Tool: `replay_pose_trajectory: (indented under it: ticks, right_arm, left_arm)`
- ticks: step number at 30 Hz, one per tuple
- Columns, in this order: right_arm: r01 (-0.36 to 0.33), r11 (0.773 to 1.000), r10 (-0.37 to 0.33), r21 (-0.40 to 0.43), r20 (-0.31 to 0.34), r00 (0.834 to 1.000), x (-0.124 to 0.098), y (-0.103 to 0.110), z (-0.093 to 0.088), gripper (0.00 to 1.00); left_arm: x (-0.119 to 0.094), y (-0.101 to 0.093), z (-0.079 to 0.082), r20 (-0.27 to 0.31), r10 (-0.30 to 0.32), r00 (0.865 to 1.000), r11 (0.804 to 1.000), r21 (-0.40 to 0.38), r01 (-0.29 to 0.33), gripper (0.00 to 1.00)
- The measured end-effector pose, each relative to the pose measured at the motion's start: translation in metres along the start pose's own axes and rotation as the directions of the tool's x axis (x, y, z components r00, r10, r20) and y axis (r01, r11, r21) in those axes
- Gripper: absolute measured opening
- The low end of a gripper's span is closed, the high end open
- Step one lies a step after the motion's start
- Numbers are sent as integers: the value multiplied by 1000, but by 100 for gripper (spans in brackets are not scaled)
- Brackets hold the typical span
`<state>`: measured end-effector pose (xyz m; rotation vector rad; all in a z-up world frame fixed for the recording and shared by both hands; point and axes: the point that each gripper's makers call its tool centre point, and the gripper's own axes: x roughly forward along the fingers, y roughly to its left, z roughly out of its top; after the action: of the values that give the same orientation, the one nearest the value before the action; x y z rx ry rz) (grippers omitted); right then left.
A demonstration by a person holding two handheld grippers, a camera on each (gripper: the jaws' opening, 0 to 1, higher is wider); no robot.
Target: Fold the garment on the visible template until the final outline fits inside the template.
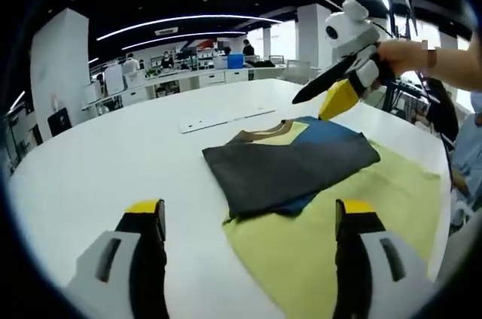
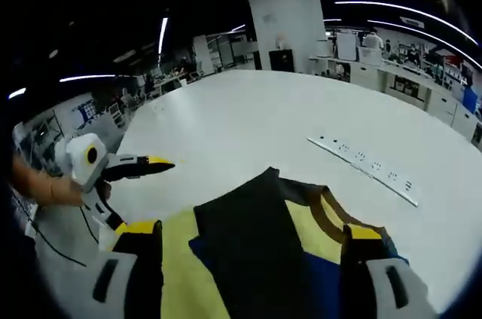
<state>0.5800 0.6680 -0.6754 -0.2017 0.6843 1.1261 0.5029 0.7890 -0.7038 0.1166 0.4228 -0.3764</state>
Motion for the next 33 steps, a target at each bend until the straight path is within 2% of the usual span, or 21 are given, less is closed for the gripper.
replay_pose_trajectory:
  ticks: [8, 16, 23, 29, 33]
  right_arm:
    - [38, 999, -38, -9, 0, 999, -47, 14, -33, 99]
    - [43, 998, -43, 42, -4, 999, -83, 29, -78, 99]
    - [24, 995, -24, 92, 1, 1000, -103, 46, -116, 99]
    - [41, 995, -40, 95, -16, 999, -122, 56, -143, 99]
    - [44, 997, -41, 68, -46, 998, -129, 64, -160, 97]
  left_arm:
    - [-16, -16, 3, 0, -71, 997, 997, 14, 71, 99]
    - [-35, -34, 1, -8, -140, 990, 989, 40, 141, 97]
    - [-52, -51, -15, -51, -202, 978, 977, 66, 205, 93]
    - [-66, -68, -30, -91, -259, 962, 958, 100, 268, 86]
    - [-76, -76, -41, -121, -289, 950, 946, 117, 302, 81]
